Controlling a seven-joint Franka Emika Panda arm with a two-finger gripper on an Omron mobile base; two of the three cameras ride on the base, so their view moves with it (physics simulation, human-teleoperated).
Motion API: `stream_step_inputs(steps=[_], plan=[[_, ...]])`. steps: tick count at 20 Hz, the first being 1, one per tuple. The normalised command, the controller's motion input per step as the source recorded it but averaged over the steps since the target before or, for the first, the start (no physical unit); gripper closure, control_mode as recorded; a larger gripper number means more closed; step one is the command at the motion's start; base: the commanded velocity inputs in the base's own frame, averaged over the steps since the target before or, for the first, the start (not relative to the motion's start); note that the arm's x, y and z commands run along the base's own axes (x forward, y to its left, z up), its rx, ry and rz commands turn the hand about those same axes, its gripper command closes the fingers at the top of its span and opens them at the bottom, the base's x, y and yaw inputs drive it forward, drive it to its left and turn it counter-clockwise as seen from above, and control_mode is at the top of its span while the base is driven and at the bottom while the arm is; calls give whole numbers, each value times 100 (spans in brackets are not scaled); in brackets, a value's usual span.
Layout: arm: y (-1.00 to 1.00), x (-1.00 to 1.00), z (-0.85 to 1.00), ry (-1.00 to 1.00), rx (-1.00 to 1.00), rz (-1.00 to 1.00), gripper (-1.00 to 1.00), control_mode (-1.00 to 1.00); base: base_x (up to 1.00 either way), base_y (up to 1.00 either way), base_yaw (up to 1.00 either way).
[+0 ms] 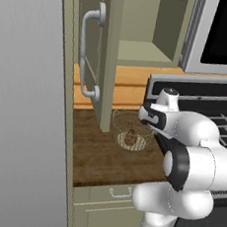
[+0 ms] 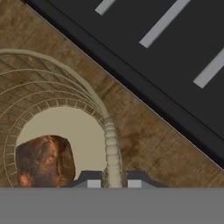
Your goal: Open the cabinet, pick up the bread from the cabinet and place it in the basket. Then move the basket to the dining counter.
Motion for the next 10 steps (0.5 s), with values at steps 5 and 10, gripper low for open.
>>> stream_step_inputs(steps=[5,10], plan=[[0,-12,2,0,0,0,100,-100,0,0,0],[0,-31,32,0,3,-1,100,-100,0,0,0]])
